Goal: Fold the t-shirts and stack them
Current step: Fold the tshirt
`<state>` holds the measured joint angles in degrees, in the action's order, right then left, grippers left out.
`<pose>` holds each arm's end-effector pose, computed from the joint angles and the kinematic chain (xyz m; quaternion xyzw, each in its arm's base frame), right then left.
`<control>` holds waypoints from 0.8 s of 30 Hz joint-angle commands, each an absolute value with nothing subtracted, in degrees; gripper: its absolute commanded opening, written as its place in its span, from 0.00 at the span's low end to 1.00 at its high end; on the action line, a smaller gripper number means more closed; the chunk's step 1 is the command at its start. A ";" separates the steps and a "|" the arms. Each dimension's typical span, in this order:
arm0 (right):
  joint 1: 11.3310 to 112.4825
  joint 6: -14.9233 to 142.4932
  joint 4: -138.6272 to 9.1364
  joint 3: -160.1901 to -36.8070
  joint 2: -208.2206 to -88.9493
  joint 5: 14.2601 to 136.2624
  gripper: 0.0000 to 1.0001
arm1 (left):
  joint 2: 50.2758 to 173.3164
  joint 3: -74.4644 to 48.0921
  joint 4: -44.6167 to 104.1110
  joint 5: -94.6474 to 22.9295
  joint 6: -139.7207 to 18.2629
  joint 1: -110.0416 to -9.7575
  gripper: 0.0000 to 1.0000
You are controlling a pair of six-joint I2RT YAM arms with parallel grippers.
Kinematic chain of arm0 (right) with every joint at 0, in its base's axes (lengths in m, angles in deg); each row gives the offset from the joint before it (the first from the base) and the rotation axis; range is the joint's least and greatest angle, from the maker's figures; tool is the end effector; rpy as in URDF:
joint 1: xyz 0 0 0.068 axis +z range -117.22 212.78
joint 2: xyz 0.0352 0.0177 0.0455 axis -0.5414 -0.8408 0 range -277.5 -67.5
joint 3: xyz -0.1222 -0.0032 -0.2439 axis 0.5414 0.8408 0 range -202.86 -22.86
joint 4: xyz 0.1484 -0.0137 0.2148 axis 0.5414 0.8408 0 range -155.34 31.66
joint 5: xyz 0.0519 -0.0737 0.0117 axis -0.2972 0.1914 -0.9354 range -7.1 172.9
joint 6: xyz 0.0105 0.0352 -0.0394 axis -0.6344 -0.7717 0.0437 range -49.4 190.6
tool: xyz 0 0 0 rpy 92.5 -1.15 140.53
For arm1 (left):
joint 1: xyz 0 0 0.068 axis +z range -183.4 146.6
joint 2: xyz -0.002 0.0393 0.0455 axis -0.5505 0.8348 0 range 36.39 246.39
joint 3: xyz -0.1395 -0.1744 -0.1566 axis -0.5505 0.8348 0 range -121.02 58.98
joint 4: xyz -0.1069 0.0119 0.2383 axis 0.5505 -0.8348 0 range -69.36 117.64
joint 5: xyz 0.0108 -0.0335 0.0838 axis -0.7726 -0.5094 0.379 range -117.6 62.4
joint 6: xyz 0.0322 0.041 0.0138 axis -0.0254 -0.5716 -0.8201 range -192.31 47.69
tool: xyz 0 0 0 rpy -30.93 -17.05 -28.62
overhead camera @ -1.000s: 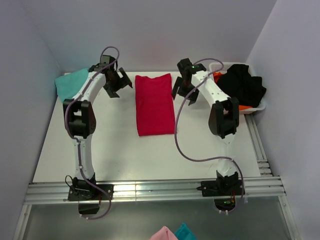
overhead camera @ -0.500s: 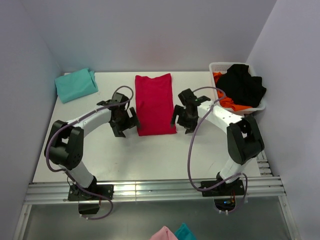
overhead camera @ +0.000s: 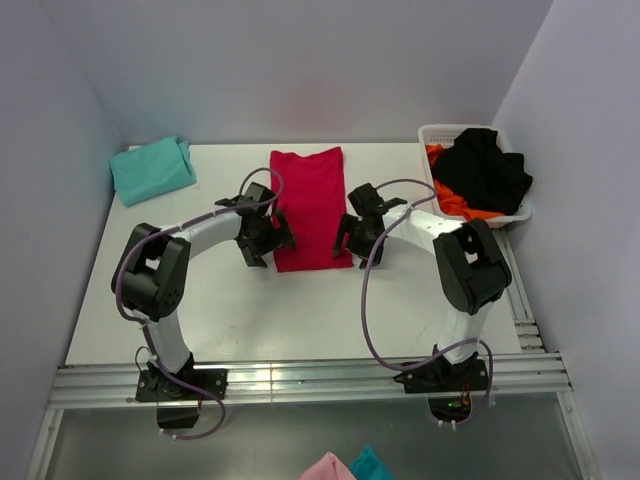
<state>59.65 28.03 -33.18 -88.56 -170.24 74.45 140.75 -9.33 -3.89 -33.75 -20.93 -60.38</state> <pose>0.3086 0.1623 0.1692 0.1207 0.9735 0.1621 0.1067 0.3195 -0.1669 0.1725 -0.1968 0.9596 -0.1634 0.1172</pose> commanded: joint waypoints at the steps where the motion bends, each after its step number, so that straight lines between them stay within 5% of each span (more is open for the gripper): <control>1: 60.11 27.36 -35.19 -91.33 -171.30 75.43 0.85 | 141.42 -11.33 -2.50 -32.87 -19.93 -61.78 0.99; 7: 60.11 27.18 -35.98 -91.77 -173.50 75.96 0.75 | 141.86 -9.66 -2.15 -32.61 -19.57 -63.46 0.99; 11: 60.29 27.01 -36.60 -91.77 -174.38 76.31 0.51 | 142.91 -9.39 -2.06 -32.00 -19.92 -63.99 0.91; 14: 60.46 27.01 -36.60 -91.60 -174.91 76.49 0.22 | 143.88 -9.40 -1.71 -31.56 -20.19 -64.25 0.75; 17: 60.64 27.09 -36.51 -91.07 -174.91 76.57 0.03 | 144.58 -9.57 -1.71 -30.59 -20.36 -64.43 0.44; 20: 60.73 27.09 -35.99 -90.45 -174.30 76.84 0.00 | 144.59 -9.92 -2.94 -28.83 -20.37 -64.34 0.05; 24: 60.90 27.44 -34.67 -88.96 -171.05 77.36 0.00 | 141.78 -9.31 -3.99 -28.21 -20.98 -64.34 0.00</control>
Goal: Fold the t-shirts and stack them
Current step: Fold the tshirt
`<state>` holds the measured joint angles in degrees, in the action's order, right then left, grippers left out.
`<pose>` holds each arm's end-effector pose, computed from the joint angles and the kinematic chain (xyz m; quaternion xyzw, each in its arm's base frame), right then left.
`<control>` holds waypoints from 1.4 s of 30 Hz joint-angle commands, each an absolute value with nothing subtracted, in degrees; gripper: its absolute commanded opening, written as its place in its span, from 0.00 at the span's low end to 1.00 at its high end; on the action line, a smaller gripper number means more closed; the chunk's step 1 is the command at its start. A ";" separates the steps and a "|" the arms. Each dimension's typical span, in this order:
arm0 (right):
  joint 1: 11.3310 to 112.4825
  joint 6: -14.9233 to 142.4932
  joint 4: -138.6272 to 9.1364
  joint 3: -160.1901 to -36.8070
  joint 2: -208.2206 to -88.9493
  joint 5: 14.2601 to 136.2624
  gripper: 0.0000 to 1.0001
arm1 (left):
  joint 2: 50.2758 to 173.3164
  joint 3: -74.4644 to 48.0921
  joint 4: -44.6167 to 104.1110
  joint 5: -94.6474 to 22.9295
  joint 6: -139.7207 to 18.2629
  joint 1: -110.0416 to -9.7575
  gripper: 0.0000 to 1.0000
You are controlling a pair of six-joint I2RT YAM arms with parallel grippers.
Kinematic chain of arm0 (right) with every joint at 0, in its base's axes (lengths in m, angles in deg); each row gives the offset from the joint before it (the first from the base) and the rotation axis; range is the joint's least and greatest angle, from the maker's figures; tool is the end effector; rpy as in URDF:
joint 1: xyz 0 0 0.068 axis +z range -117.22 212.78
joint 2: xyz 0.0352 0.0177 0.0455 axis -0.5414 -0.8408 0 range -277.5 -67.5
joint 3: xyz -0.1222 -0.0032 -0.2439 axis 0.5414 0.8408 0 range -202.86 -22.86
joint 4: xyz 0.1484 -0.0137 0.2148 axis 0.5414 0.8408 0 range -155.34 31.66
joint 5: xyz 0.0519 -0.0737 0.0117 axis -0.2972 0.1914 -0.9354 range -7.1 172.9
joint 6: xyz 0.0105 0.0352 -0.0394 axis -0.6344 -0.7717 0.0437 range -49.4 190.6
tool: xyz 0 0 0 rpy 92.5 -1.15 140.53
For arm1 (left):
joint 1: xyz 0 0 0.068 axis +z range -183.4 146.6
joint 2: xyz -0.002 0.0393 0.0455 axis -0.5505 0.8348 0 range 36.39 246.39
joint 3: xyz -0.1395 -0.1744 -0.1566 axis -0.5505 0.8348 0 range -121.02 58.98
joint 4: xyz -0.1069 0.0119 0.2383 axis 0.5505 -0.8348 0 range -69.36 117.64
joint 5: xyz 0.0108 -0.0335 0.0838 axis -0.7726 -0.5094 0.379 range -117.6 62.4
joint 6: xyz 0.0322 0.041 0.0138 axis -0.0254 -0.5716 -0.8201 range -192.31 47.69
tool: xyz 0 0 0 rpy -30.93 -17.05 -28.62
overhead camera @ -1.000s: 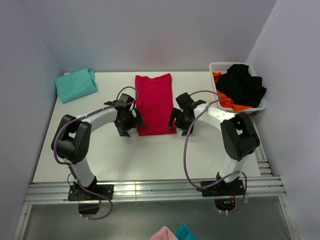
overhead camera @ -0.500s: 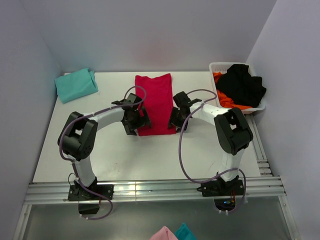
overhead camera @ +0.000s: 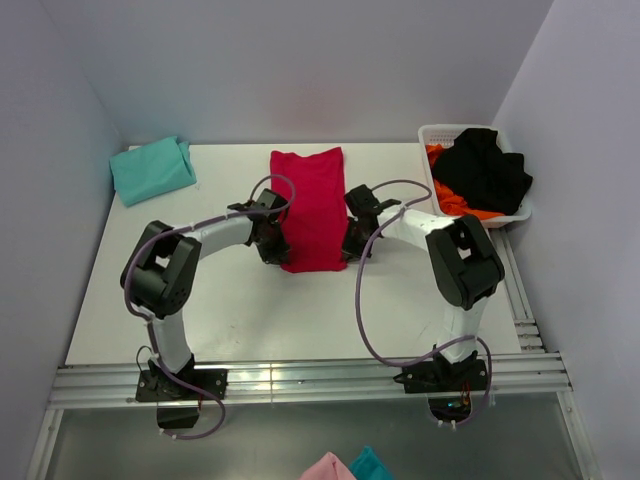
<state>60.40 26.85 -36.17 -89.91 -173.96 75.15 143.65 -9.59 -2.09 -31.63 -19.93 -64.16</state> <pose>0.3185 0.1722 0.1558 0.1250 0.9724 0.1621 0.1118 0.3143 -0.1899 0.1575 -0.1776 0.9655 -0.1500 0.1170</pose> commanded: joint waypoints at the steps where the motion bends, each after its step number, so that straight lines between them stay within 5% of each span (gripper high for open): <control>1: 60.99 27.45 -34.06 -88.70 -170.08 77.54 0.00 | 139.77 -8.96 -4.61 -28.04 -21.15 -64.34 0.00; 12: 61.78 27.97 -18.88 -80.17 -144.07 78.51 0.00 | 114.28 0.53 -18.04 -27.86 -21.60 -65.83 0.00; 20: 61.78 27.18 -8.48 -82.89 -133.69 78.07 0.00 | 108.10 -9.38 -29.83 -27.86 -21.68 -65.74 0.00; 34: 61.35 31.13 -8.21 -96.15 -146.68 81.94 0.00 | 122.96 -23.19 -26.85 -31.72 -26.43 -58.89 0.00; 41: 59.06 34.38 -9.44 -107.92 -163.28 84.03 0.00 | 134.28 -28.63 -22.46 -36.81 -29.41 -52.74 0.01; 42: 58.54 34.56 -9.01 -110.38 -166.00 84.74 0.00 | 139.43 -32.12 -21.58 -37.35 -30.11 -50.91 0.07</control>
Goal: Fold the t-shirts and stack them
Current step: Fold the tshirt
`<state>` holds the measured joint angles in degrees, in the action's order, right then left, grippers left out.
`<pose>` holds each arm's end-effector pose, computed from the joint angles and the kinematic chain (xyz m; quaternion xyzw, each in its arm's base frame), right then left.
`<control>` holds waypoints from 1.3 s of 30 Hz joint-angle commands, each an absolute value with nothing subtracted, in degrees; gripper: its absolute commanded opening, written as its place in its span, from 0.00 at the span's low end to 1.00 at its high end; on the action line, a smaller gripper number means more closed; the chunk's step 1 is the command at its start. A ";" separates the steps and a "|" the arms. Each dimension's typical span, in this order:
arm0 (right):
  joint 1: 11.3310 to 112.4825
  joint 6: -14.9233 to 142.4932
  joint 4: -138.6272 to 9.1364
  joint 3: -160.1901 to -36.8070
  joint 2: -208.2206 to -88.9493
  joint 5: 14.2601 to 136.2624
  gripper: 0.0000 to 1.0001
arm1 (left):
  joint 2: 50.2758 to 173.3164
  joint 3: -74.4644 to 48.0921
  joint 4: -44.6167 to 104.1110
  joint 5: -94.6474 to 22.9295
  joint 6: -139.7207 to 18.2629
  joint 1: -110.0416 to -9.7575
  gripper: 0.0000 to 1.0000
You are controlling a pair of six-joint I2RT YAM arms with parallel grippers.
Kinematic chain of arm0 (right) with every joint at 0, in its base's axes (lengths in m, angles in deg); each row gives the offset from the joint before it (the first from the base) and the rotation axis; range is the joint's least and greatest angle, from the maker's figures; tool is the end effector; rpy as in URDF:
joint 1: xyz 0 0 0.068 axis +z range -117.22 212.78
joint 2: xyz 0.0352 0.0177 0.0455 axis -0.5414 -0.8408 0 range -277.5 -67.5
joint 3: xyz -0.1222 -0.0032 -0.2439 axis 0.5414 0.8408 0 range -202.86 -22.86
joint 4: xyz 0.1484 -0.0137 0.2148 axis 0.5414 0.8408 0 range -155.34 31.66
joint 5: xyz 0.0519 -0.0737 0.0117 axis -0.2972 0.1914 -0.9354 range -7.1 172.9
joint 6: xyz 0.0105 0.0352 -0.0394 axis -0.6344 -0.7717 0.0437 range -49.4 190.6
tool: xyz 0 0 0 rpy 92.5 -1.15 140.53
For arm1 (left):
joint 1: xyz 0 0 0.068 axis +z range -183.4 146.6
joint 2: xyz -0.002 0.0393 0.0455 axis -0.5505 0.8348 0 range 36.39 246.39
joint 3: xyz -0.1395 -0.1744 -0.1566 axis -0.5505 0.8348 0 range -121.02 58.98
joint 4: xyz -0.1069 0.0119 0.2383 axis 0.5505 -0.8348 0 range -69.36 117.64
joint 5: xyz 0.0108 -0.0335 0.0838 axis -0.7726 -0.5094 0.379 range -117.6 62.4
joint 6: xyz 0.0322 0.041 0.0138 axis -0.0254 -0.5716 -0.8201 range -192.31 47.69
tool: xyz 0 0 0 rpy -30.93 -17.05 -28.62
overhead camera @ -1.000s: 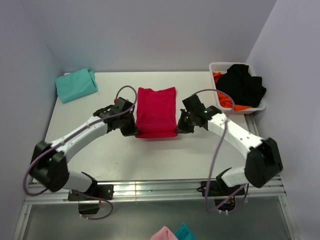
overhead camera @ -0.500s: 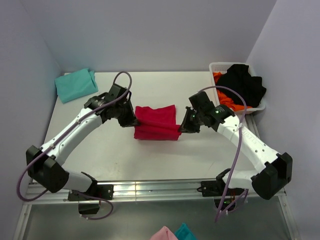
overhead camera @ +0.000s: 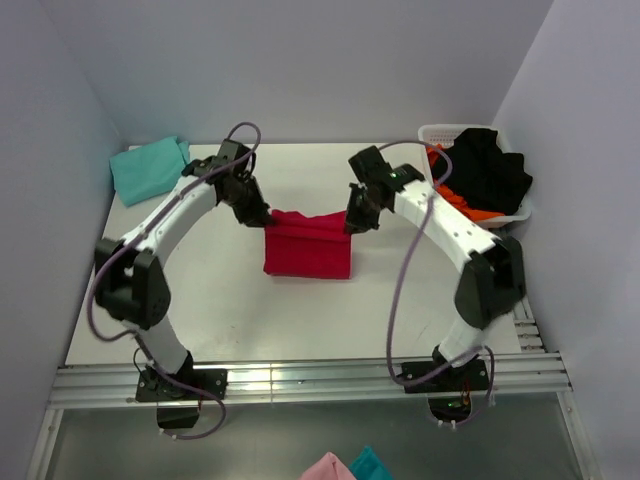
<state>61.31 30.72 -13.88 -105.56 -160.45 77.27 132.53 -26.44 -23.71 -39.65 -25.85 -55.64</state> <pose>0.2945 0.1642 0.2962 0.0838 0.9650 0.1766 0.1750 0.3221 -0.1397 0.2932 -0.1777 0.9489 -0.2195 0.1407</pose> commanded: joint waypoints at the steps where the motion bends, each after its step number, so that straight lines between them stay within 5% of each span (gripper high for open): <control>1: 57.14 34.74 -8.39 -116.06 -172.12 85.10 0.14 | 142.44 -34.42 -20.44 -37.96 -31.69 -50.11 0.46; 2: 56.52 35.00 -6.82 -119.42 -175.57 85.45 0.37 | 145.78 -37.32 -20.61 -38.23 -32.40 -49.32 0.92; 4: 54.76 34.48 -1.65 -132.51 -183.04 88.78 0.80 | 155.10 -47.94 -21.92 -37.71 -34.25 -47.64 0.99; 5: 54.32 34.04 2.30 -136.99 -189.17 88.96 0.87 | 157.39 -51.02 -22.62 -37.71 -34.51 -47.29 0.99; 8: 53.44 33.16 4.27 -147.30 -193.10 87.83 0.90 | 161.46 -59.31 -23.51 -38.76 -34.16 -45.80 0.99; 11: 53.26 33.07 -0.36 -143.38 -188.11 86.33 0.90 | 155.16 -54.33 -20.79 -37.88 -34.07 -43.95 1.00; 21: 52.21 33.77 -12.69 -105.87 -168.15 83.34 0.90 | 130.88 -10.68 -0.85 -47.18 -38.91 -43.24 0.99; 26: 52.12 33.68 -13.66 -100.30 -163.75 83.17 0.90 | 128.59 3.58 12.07 -52.90 -37.51 -43.33 0.99; 39: 52.12 34.74 -12.17 -95.73 -160.41 83.78 0.88 | 135.88 7.92 33.25 -60.12 -31.09 -43.68 0.99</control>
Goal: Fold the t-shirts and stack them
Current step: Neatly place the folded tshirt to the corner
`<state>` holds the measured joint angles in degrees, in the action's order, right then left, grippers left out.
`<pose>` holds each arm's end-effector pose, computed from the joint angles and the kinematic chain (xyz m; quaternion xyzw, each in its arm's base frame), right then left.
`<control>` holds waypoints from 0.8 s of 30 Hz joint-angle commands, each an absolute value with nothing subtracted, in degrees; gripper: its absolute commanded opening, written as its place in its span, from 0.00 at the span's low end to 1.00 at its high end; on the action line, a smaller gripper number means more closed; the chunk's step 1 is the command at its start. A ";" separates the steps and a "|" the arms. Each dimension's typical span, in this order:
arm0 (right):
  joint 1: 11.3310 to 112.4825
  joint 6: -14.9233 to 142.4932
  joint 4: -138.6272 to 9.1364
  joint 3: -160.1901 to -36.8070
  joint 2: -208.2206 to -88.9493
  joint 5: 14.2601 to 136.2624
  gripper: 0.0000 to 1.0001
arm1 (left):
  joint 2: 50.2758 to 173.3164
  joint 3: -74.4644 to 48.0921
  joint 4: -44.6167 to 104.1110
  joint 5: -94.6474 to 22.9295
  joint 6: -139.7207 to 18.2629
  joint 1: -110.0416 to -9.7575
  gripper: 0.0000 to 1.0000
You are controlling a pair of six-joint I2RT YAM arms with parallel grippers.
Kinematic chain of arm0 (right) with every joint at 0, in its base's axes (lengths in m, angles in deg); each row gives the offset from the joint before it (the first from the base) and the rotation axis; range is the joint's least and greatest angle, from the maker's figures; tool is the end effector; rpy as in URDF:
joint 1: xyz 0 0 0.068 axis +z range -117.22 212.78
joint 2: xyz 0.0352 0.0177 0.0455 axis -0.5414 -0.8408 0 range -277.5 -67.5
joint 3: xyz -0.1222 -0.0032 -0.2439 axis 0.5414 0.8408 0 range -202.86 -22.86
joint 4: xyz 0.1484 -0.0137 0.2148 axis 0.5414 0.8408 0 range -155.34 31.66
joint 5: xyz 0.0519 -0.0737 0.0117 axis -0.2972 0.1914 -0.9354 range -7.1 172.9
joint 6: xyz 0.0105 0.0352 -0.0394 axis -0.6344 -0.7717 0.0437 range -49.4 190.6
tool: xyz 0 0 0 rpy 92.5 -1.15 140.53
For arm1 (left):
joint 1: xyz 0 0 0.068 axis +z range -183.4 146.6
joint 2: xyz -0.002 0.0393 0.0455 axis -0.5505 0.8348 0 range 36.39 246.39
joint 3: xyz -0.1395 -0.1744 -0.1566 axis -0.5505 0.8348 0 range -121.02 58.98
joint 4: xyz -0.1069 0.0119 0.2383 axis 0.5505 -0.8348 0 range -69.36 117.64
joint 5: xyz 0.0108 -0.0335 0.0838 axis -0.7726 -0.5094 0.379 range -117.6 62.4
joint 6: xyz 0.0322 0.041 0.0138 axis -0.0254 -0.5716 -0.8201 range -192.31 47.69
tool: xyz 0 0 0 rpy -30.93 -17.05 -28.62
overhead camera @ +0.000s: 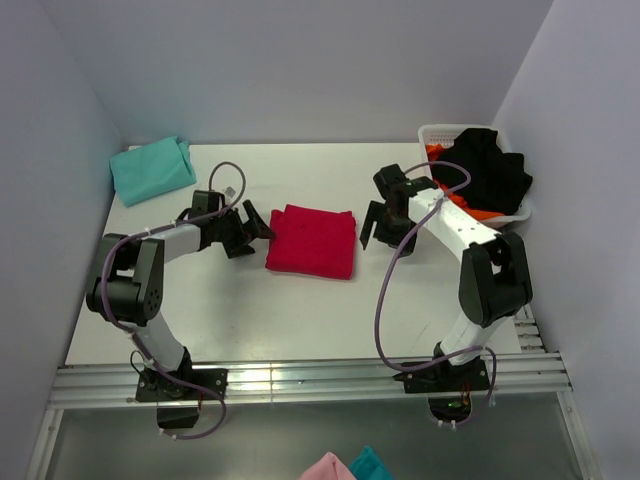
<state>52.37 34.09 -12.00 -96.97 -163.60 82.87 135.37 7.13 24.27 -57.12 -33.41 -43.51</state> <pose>0.3065 0.1092 0.2339 0.1458 0.9810 0.0603 0.1125 0.3302 -0.0767 0.1545 -0.1429 0.9029 -0.3537 0.1979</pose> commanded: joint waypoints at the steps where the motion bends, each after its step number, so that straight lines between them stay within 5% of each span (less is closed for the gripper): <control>1: 52.03 34.74 -12.08 -95.46 -160.23 84.22 0.88 | 136.49 7.92 33.79 -60.64 -30.74 -43.68 0.99; 20: 51.94 33.77 -11.73 -94.85 -160.40 83.96 0.86 | 145.72 1.77 31.34 -61.71 -34.16 -47.64 1.00; 23: 51.94 33.77 -11.90 -94.67 -160.05 84.13 0.85 | 147.22 1.77 31.51 -61.17 -33.99 -47.99 0.79; 24: 51.85 33.69 -11.99 -94.41 -159.62 84.13 0.85 | 147.66 1.68 31.08 -61.17 -34.08 -48.08 0.62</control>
<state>52.33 34.09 -11.78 -93.56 -162.11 83.33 144.81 1.73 33.51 -62.78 -31.73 -47.49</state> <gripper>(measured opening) 0.854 0.726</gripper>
